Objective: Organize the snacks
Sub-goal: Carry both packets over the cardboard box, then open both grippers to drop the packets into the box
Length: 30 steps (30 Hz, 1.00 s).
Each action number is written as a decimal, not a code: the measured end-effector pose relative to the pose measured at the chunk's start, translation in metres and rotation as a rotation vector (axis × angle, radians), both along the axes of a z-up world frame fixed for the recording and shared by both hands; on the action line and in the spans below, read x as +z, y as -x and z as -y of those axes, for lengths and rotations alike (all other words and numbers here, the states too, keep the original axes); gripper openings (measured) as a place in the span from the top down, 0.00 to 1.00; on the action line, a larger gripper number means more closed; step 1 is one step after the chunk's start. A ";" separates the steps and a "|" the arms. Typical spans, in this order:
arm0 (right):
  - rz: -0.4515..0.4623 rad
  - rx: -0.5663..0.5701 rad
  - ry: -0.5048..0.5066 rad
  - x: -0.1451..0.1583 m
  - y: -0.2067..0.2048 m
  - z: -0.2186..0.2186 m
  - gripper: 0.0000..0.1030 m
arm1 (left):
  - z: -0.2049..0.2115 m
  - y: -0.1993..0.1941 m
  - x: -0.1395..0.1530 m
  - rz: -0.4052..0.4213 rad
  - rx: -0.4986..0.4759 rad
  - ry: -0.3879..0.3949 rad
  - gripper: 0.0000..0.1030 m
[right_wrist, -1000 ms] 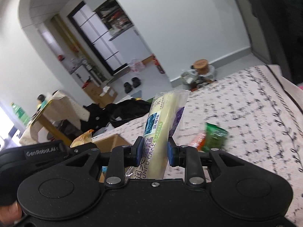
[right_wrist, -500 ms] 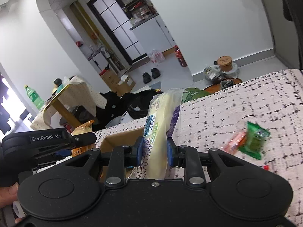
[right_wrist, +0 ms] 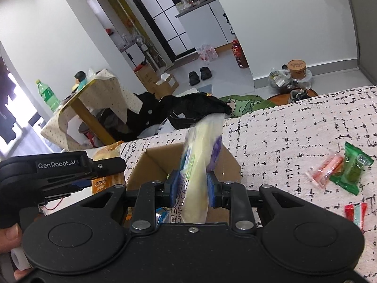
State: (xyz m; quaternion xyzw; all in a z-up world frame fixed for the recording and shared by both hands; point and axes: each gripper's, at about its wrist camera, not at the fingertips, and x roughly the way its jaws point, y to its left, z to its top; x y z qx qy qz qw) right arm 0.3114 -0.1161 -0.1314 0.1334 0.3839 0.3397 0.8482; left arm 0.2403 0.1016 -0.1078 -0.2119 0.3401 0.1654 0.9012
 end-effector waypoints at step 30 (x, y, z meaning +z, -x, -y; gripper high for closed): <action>-0.018 -0.084 0.033 0.000 0.010 0.040 0.65 | 0.005 -0.022 -0.024 -0.057 -0.052 0.019 0.42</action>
